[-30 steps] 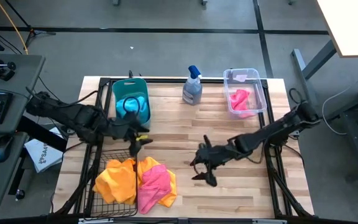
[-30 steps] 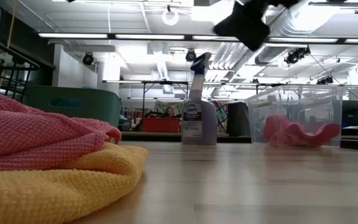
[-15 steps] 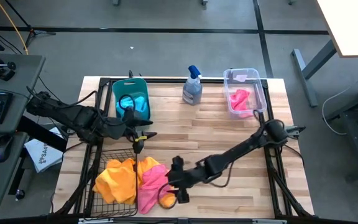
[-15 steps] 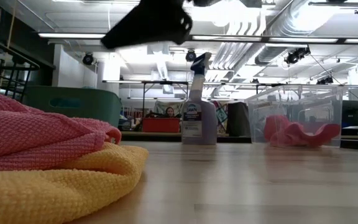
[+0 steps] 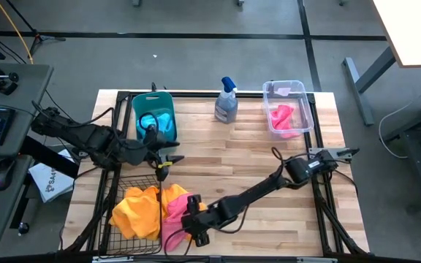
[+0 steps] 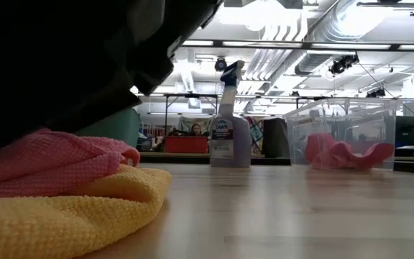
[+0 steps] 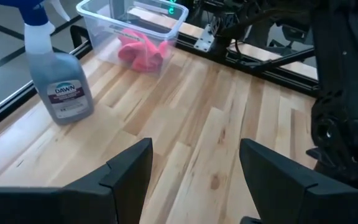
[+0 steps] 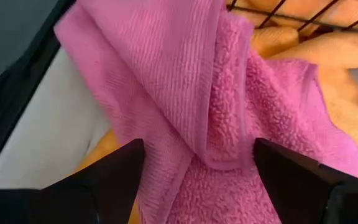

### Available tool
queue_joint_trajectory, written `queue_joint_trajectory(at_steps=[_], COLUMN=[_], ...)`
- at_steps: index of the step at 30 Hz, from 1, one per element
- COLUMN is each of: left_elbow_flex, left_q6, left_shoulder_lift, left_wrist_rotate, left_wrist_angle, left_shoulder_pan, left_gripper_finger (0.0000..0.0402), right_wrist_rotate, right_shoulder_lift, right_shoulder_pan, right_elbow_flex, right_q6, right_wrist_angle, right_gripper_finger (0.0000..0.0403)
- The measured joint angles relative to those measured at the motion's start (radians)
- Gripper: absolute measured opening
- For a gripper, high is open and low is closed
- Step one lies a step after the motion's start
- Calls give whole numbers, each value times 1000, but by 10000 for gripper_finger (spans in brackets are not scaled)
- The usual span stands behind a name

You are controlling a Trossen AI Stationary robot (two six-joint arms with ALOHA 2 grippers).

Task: Sort microfiber towel by color & place in baskets
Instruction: Put the pink towel in the transparent bin

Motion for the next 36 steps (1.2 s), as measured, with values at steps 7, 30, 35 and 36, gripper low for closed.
queue_joint_trajectory(at_steps=[7,30,35,36], left_elbow_flex=[0,-1,-1,-1], left_q6=[-7,-75,-88,-88], left_shoulder_lift=[0,0,0,0], left_wrist_rotate=[-8,-109,-111,-112], left_wrist_angle=[0,5,33,40], left_shoulder_pan=[-15,-15,-17,-17], left_gripper_finger=[230,230,230,230], right_wrist_rotate=[49,555,781,812], right_shoulder_lift=[1,-729,-1053,-1118], right_shoulder_pan=[0,-32,-95,-122], right_elbow_flex=[58,34,-323,-395], right_q6=[51,278,745,835], right_wrist_angle=[-210,-1137,-1185,-1184], right_gripper_finger=[132,2,1,1])
